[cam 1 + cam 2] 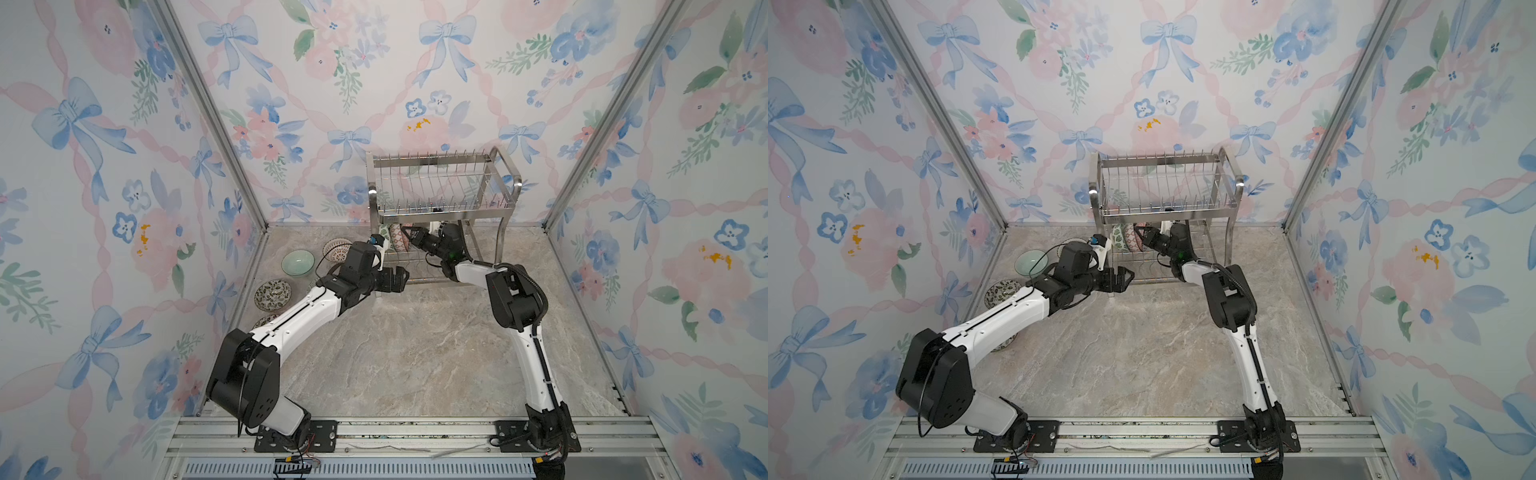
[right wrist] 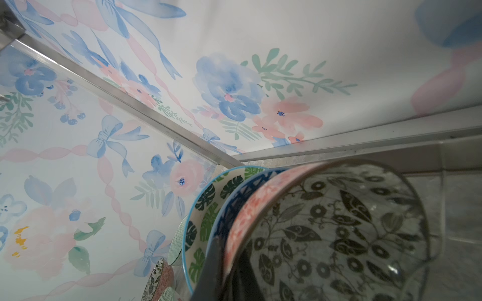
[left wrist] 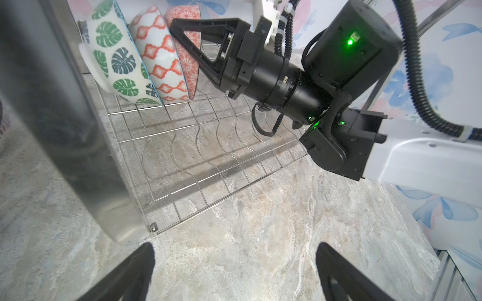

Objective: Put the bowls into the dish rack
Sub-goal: 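Press the bowl upright beside the blue bowl with the right gripper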

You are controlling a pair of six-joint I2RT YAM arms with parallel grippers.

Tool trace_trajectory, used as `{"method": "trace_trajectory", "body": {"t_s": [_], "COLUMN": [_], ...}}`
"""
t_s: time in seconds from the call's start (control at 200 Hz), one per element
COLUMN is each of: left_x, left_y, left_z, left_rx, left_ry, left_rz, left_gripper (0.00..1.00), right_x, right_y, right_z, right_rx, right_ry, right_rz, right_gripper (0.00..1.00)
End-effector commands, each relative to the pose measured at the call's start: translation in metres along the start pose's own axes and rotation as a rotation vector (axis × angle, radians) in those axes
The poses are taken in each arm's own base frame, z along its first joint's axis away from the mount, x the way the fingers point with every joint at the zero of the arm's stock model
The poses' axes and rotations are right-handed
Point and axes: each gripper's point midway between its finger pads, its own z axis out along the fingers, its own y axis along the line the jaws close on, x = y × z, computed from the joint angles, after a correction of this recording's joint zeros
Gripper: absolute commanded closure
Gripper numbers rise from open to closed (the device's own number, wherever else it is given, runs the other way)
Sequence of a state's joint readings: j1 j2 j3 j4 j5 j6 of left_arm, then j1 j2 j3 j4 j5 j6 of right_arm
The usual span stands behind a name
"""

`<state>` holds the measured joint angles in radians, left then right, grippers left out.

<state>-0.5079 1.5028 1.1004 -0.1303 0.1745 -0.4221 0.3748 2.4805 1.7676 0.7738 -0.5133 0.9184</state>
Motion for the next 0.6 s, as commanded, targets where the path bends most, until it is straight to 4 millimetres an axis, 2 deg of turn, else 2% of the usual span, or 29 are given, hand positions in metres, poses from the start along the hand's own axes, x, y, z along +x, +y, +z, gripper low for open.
{"method": "trace_trajectory", "body": {"t_s": [0.0, 0.595], "left_x": [0.0063, 0.0076], "left_y": [0.0067, 0.0083], "left_z": [-0.0003, 0.0011], "left_rx": [-0.017, -0.008], "left_ry": [0.02, 0.029], "left_rz": [0.008, -0.008], "left_gripper": [0.02, 0.02], "right_x": [-0.011, -0.0105], "right_y": [0.0096, 0.0126], "right_z": [0.0004, -0.0012], "right_rx": [-0.018, -0.004], "right_ry": [-0.001, 0.024], "right_rz": [-0.043, -0.064], "right_gripper": [0.93, 0.82]}}
